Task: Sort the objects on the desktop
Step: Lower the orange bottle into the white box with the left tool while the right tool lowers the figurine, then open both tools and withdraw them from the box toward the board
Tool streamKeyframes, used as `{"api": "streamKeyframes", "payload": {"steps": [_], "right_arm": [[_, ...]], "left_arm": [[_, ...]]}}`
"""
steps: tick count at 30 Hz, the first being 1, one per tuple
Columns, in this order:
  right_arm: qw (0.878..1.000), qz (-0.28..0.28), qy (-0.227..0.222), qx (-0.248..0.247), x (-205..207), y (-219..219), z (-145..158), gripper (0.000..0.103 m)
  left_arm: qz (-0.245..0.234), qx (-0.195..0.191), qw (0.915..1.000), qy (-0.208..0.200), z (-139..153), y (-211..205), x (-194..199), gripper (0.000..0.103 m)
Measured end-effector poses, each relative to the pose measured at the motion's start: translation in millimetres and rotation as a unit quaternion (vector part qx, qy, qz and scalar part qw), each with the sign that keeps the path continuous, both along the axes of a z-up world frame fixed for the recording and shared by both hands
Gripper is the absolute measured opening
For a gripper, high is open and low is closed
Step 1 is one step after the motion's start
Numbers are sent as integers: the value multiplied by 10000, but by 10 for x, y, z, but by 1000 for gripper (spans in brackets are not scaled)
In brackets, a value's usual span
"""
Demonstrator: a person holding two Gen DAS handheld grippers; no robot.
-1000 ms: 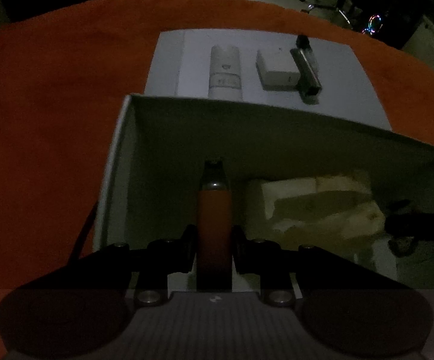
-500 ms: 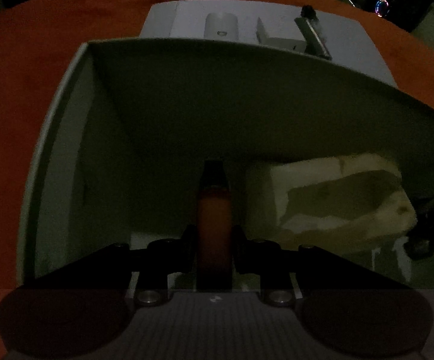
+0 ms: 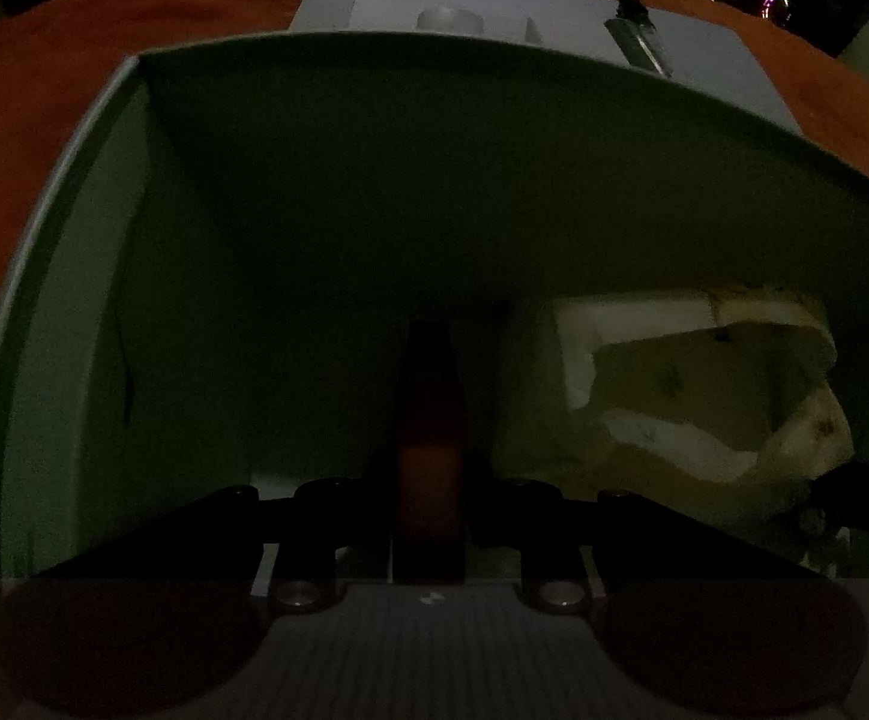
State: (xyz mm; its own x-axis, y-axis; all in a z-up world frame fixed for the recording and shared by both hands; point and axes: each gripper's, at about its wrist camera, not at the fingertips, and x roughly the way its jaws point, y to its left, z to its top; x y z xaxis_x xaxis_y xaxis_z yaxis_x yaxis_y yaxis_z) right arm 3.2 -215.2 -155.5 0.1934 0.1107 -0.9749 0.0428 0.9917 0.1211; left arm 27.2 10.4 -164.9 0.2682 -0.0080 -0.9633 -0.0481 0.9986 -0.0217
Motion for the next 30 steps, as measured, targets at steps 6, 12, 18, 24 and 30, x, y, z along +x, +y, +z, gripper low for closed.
{"api": "streamKeyframes", "payload": {"steps": [6,12,18,24,30], "right_arm": [[10000,24,52,-56,-27,-4,5,33],[10000,-13,15,-2,-91,-64,216,34],[9996,-34,-243,107,-174,-81,618,35],[9987,-31,-480,190,-263,-45,1021,40],[9973,11,-699,218,-290,16,1391,40]], "left_arm": [[31,164,9999,-7,27,-12,-13,28],[127,81,9999,21,203,-10,-62,39],[128,17,9997,-189,548,19,-120,42],[132,-85,9985,-519,934,-19,-219,53],[135,-118,9971,-736,1276,33,-179,53]]}}
